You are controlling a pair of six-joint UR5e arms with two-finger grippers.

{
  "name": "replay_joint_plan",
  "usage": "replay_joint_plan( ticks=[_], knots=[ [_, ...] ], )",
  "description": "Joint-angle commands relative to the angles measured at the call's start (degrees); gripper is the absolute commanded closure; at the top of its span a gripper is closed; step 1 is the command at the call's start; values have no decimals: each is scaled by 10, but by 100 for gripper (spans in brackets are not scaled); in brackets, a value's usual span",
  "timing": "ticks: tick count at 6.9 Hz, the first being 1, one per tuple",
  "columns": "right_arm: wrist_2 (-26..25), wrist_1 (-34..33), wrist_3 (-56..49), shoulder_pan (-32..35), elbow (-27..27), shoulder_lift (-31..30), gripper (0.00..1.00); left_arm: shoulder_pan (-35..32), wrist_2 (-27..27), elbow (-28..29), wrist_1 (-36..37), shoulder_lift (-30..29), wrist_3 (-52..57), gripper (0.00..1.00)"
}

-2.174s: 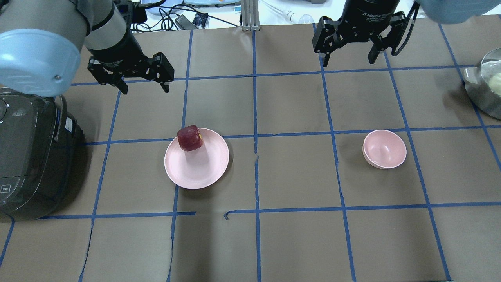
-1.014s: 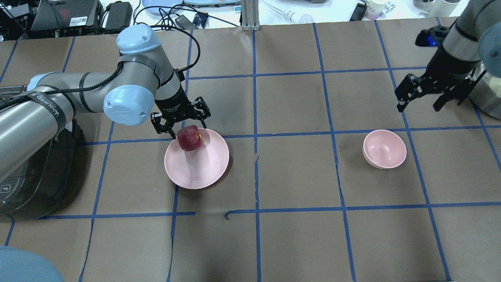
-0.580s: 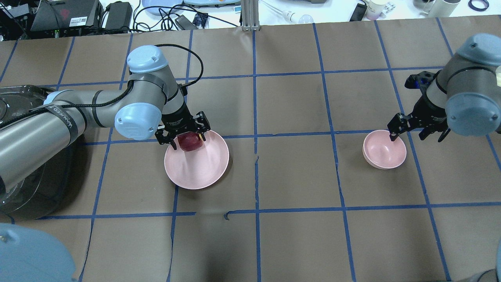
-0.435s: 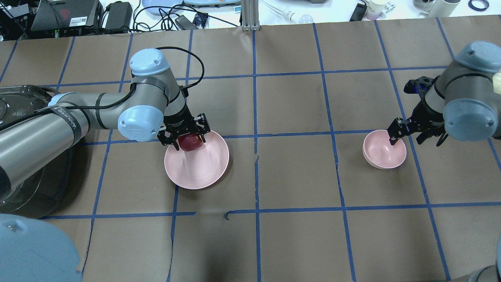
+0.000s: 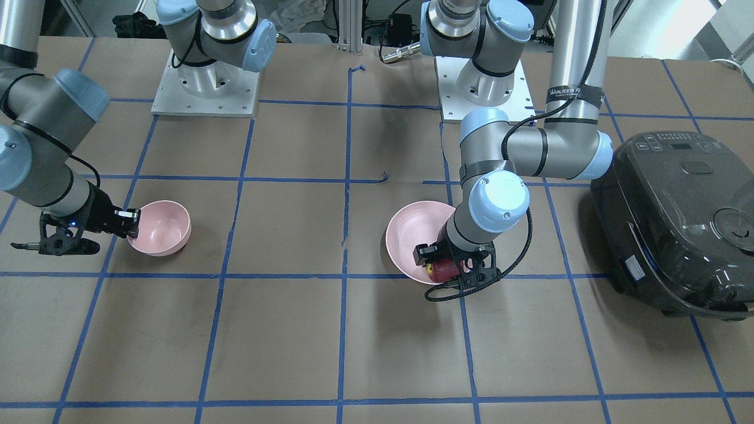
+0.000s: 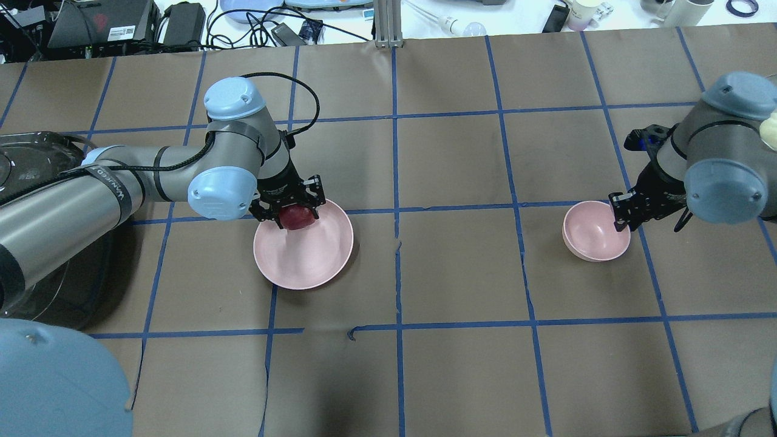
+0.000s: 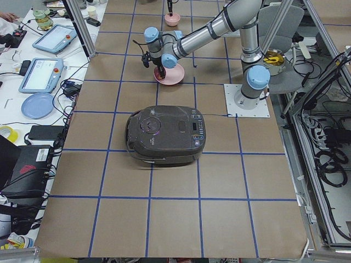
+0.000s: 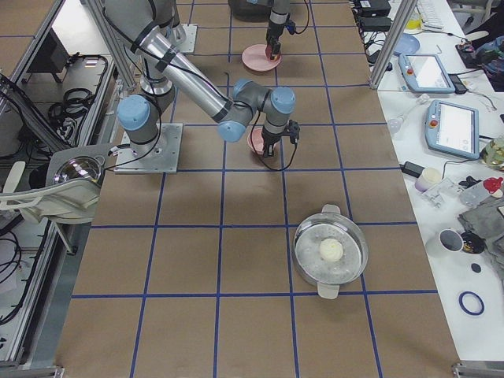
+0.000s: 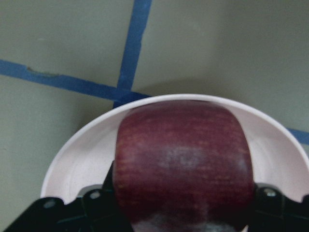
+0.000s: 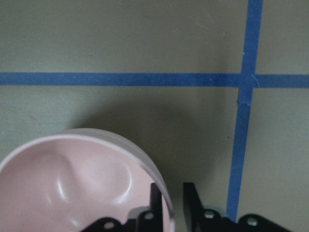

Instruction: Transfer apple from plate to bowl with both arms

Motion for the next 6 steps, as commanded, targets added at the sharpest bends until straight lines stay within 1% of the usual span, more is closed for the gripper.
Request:
replay_joint_plan(
  ticks=[1,2,3,4,5,6],
  knots=[
    [4,1,1,4,-4,-2,100,-8,-2,8,-3,24,8,100],
    [52,3,6,18,-21,-4,100,-13,-18,16,-6,42,9,100],
    [70,5,27,58,-38,-4,100,-31,-45,17,-3,56,9,100],
    [71,3,70,122,-44,-1,100,-48,-42,24,-6,63,9,100],
    [92,1,126,180,-44,1,100,-61,-44,24,-7,68,8,100],
    [92,-2,194,228,-38,5,100,-88,-43,22,-7,70,1,100]
  ],
)
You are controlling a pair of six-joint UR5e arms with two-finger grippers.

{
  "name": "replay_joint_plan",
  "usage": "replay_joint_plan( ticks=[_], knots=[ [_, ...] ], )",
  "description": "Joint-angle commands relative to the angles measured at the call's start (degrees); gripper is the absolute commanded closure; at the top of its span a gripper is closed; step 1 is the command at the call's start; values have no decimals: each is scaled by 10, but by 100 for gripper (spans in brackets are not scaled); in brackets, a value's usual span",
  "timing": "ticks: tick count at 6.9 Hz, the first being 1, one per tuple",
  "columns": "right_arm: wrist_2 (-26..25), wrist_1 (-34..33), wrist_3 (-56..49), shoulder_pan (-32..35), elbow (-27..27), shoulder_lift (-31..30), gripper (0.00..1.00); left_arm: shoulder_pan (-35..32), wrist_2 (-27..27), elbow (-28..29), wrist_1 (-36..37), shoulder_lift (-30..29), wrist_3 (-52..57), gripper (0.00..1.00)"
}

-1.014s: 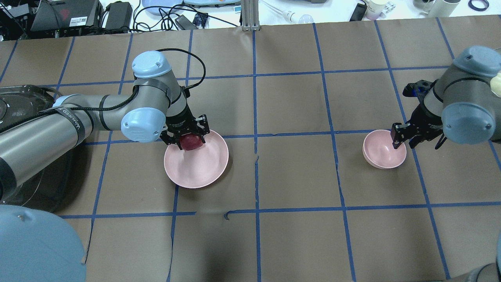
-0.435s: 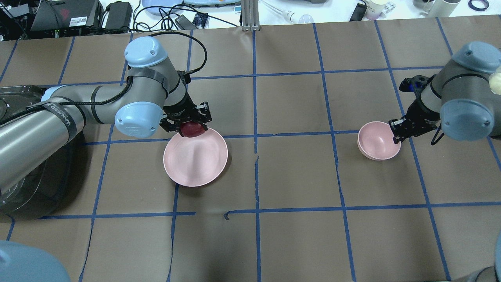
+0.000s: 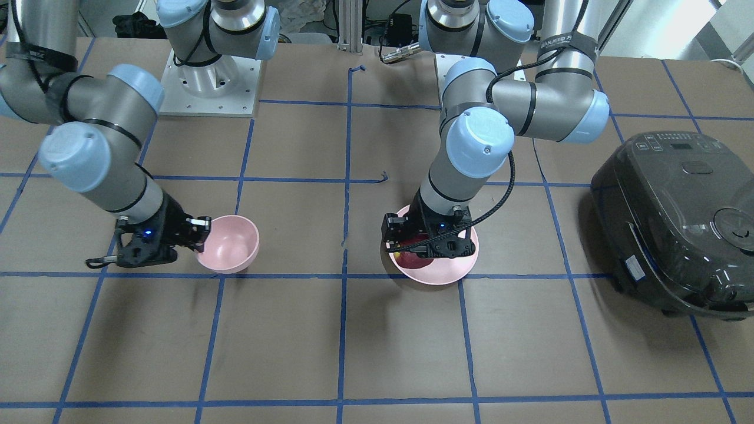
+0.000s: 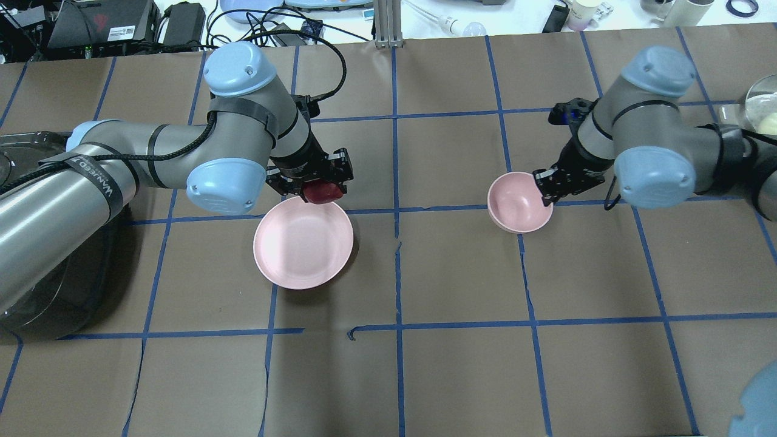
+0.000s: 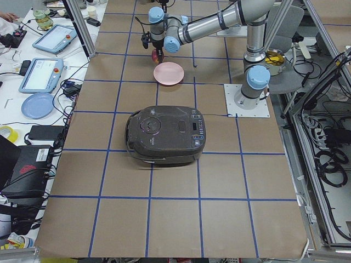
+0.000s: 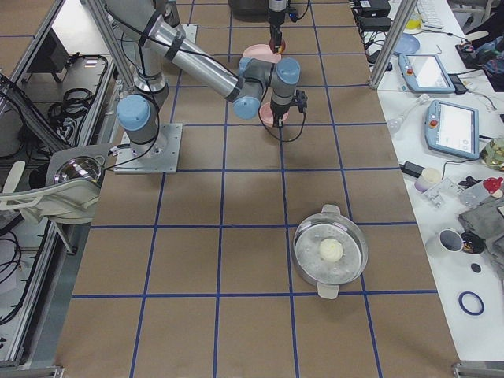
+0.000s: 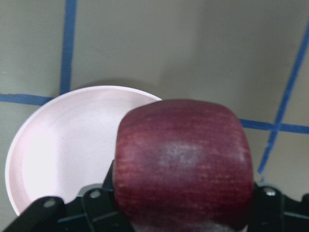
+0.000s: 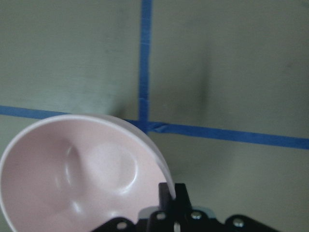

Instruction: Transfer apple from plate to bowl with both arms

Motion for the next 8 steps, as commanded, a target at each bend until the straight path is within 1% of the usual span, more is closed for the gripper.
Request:
replay_joint_plan(
  ticks=[1,2,3,4,5,6,7,8],
  knots=[
    [-1,-8,122,107,3,6,100,-44,2,1,2,2,-6,100],
    [-17,-8,124,109,7,14,100,-52,3,1,1,-7,-2,100],
    [-19,-8,124,109,7,18,69,-54,5,-2,-1,-3,1,100],
    [-22,-6,120,109,4,19,1,-59,4,-2,2,-7,1,100],
    [-24,-3,118,109,-11,13,0,-62,-1,1,-1,0,-1,100],
    [-51,21,118,107,-44,-5,0,-66,-1,0,-3,-2,-4,100],
    [-67,90,119,107,-89,-37,0,-80,-8,1,-1,-3,-16,100],
    [-74,189,120,104,-151,-66,0,-101,-32,5,7,-12,-23,100]
  ],
)
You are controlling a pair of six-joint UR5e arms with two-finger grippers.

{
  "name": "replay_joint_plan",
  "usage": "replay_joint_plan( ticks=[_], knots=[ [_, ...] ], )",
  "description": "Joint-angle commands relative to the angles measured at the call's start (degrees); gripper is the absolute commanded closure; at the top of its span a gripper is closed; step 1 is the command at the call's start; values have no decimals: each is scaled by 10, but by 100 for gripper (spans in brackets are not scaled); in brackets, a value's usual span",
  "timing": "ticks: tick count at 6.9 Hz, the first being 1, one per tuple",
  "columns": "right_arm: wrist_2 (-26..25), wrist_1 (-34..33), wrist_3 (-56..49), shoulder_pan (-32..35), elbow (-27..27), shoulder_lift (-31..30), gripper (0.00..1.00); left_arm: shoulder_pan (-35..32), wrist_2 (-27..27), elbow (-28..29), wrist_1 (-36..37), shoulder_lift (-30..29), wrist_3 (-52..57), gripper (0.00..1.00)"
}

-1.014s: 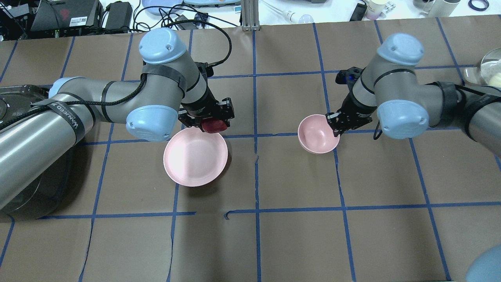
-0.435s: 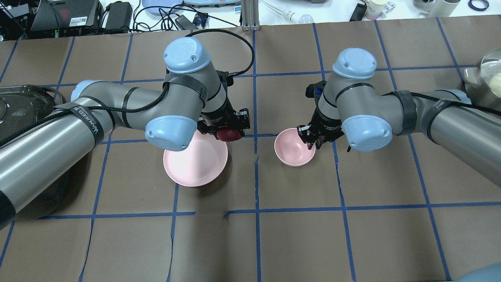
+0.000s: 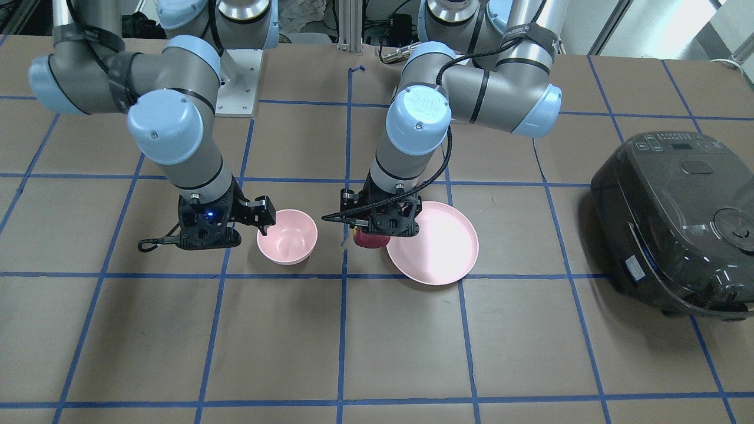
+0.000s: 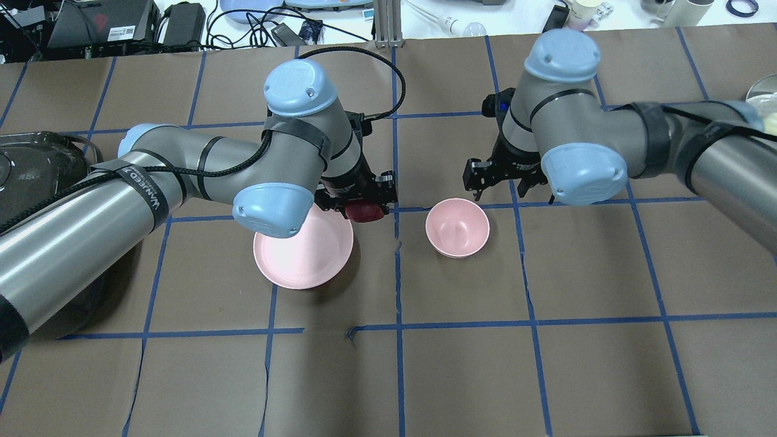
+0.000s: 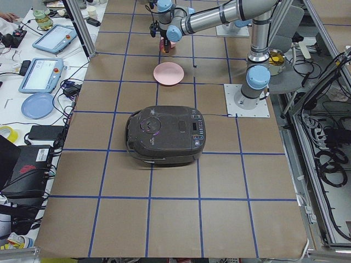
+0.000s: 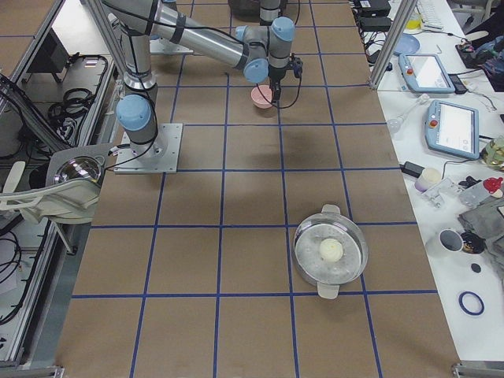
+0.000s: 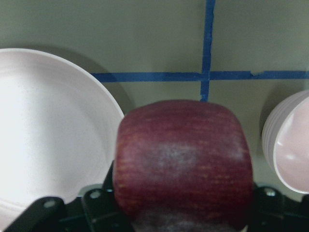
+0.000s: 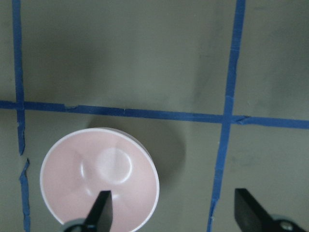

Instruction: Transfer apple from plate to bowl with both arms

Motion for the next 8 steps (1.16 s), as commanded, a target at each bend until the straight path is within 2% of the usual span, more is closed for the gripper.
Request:
replay_joint_plan(
  ticks=[1,2,3,5,8],
  knots=[
    [-22,200,4,1,-137,-58,0,-34,-22,12,6,-16,-23,100],
    [-23,264,4,0,-195,-63,0,-48,-31,20,8,-24,-26,100],
    [-16,288,4,0,-213,-78,0,-61,-34,26,25,-30,-39,100],
    [-20,286,5,3,-210,-77,0,-67,-92,39,64,-50,-93,100],
    [-22,275,9,3,-210,-74,0,-91,-90,47,104,-92,-128,100]
  ],
)
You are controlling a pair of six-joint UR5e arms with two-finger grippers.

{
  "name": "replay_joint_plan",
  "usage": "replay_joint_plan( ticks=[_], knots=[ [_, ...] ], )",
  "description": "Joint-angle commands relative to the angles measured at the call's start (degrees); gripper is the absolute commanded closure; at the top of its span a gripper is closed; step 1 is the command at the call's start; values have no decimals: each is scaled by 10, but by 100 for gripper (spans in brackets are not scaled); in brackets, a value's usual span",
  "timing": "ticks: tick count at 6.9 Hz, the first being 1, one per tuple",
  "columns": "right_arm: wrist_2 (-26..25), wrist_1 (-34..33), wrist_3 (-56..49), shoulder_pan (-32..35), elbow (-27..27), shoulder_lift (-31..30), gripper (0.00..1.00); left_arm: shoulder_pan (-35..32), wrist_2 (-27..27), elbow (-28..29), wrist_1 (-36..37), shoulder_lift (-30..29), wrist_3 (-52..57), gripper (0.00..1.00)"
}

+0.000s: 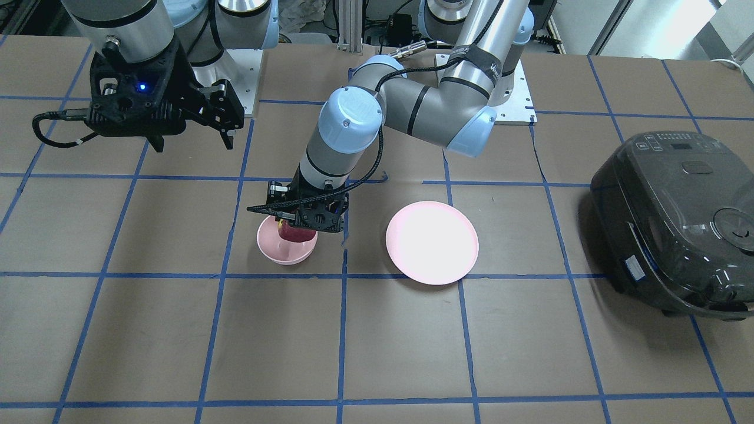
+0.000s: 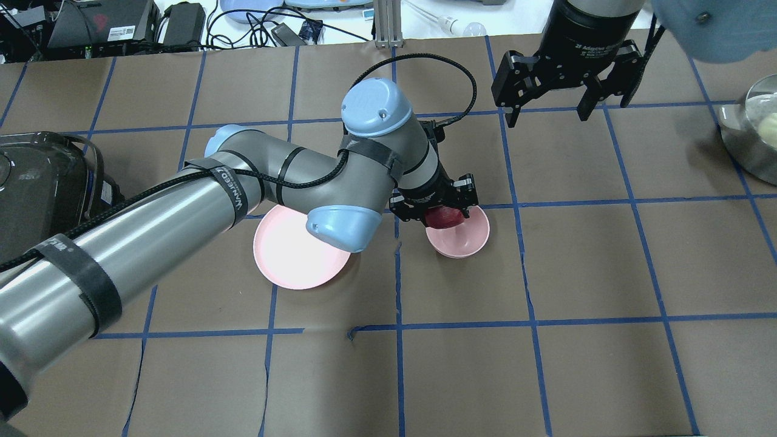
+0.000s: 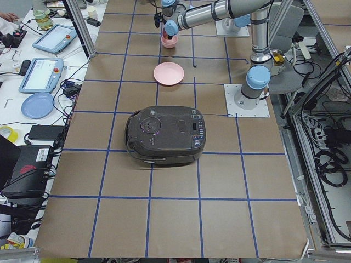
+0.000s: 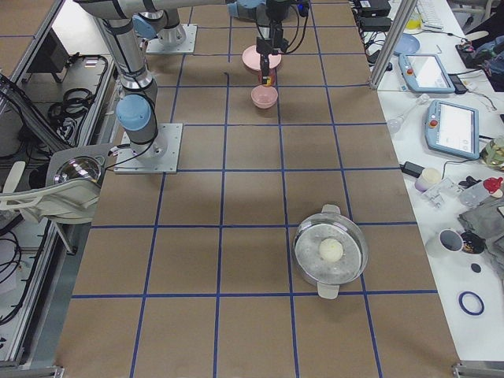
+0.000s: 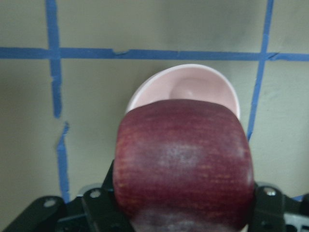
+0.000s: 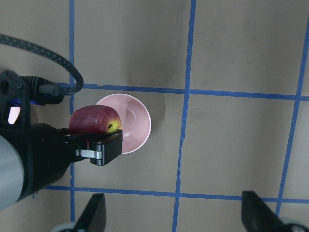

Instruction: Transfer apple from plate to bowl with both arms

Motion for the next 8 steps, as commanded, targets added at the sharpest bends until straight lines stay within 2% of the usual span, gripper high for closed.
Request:
replay_joint_plan(
  ticks=[1,2,3,4,5,7,8],
  knots=[
    [-2,-13,3,0,0,0,0,-10,-2,2,26,-27,-8,99],
    [-3,-12,4,0,0,0,0,-15,-3,1,28,-32,-11,96],
    [-3,-12,3,0,0,0,0,-15,-2,2,32,-32,-12,64],
    [-3,-11,3,-1,0,0,0,-15,2,-1,32,-35,-10,19],
    [-3,-12,3,0,0,0,0,-15,3,-1,32,-37,-10,8],
    [-3,-12,3,0,1,0,0,-14,3,1,32,-36,-9,8],
    [-3,-12,3,-1,1,0,0,-13,3,3,32,-22,-2,0]
  ],
)
